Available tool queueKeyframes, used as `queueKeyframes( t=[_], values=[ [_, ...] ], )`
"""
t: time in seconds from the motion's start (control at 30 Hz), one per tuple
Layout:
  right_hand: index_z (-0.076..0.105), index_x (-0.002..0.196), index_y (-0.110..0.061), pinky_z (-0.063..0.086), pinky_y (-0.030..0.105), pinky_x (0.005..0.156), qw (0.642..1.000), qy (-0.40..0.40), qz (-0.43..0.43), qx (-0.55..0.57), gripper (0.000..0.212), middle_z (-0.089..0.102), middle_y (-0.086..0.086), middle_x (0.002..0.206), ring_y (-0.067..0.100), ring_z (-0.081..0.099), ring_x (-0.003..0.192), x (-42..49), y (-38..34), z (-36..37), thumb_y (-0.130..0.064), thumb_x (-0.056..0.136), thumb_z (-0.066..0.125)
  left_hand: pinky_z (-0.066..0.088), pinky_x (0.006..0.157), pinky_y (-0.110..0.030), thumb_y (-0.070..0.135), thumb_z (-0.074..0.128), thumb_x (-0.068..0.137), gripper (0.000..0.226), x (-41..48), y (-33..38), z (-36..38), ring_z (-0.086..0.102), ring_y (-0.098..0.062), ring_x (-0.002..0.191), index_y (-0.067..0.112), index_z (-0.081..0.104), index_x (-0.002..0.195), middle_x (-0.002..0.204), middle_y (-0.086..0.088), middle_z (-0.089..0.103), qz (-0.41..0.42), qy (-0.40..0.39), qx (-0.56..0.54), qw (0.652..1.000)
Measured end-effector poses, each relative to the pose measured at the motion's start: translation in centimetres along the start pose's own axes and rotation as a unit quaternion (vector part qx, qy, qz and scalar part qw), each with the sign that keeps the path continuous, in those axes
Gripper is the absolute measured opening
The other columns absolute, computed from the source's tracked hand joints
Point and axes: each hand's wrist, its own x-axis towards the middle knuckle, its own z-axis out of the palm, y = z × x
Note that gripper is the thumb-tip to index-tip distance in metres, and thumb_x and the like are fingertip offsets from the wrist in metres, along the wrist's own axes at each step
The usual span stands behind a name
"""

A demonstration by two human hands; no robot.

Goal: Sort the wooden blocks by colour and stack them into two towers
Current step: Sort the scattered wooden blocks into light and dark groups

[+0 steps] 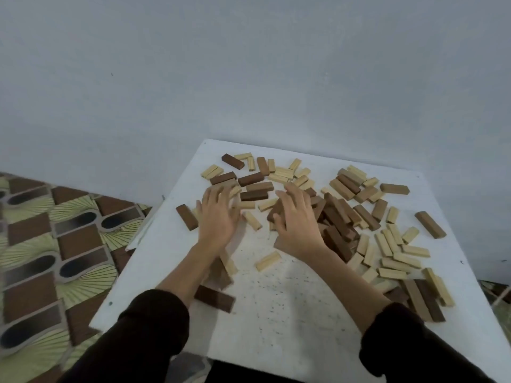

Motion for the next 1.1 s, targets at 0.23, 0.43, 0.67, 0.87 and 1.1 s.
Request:
queueKeyframes(
  t=[0.23, 0.43, 0.67, 0.87, 1.1],
  values=[
    [0.034, 0.143, -0.013, 0.020, 0.038, 0.115, 0.968, -0.209, -0.134, -0.042, 0.071, 0.024, 0.006, 0.153, 0.025, 0.016, 0.140, 3.5, -3.6, 3.5, 0.017, 0.079, 0.036, 0.008, 0.115, -0.053, -0.001, 0.047, 0.089, 0.059, 0.7, -5.6, -4.1, 0.010, -0.026, 0.146, 0.016, 0.036, 0.145, 0.156, 0.000, 0.024, -0.003, -0.155, 0.074, 0.985],
    [0.039, 0.140, -0.015, 0.038, 0.038, 0.097, 0.947, -0.233, -0.199, -0.095, 0.063, 0.038, 0.002, 0.144, 0.027, 0.037, 0.121, 5.3, -4.6, 4.9, 0.013, 0.083, 0.044, 0.029, 0.110, -0.042, -0.001, 0.057, 0.084, 0.067, 2.4, -8.1, -5.3, 0.028, -0.027, 0.136, 0.017, 0.036, 0.145, 0.153, 0.000, 0.030, 0.070, -0.257, 0.078, 0.961],
    [0.049, 0.128, -0.016, 0.032, 0.036, 0.095, 0.929, -0.242, -0.224, -0.167, 0.037, 0.042, 0.003, 0.130, 0.025, 0.033, 0.120, 5.9, -4.5, 4.1, -0.022, 0.092, 0.054, 0.040, 0.097, -0.037, 0.027, 0.067, 0.084, 0.064, 2.9, -8.1, -6.3, 0.029, -0.024, 0.123, 0.026, 0.038, 0.141, 0.140, -0.002, 0.032, 0.111, -0.284, 0.189, 0.934],
    [0.053, 0.100, -0.012, 0.033, 0.031, 0.083, 0.950, -0.216, -0.184, -0.131, 0.025, 0.043, 0.001, 0.106, 0.021, 0.039, 0.106, 5.6, -3.9, 4.0, -0.030, 0.084, 0.060, 0.031, 0.103, -0.032, 0.031, 0.075, 0.074, 0.067, 3.0, -7.9, -6.8, 0.035, -0.024, 0.127, 0.016, 0.047, 0.132, 0.138, -0.001, 0.041, 0.108, -0.298, 0.148, 0.937],
    [0.049, 0.100, -0.008, 0.035, 0.028, 0.079, 0.980, -0.188, -0.051, -0.048, 0.023, 0.038, 0.000, 0.107, 0.017, 0.035, 0.101, 5.8, -2.5, 2.7, -0.022, 0.084, 0.059, 0.028, 0.094, -0.024, 0.026, 0.074, 0.077, 0.062, 1.9, -7.6, -6.7, 0.040, -0.020, 0.116, 0.016, 0.048, 0.133, 0.127, -0.002, 0.047, 0.092, -0.296, 0.064, 0.949]
  ],
)
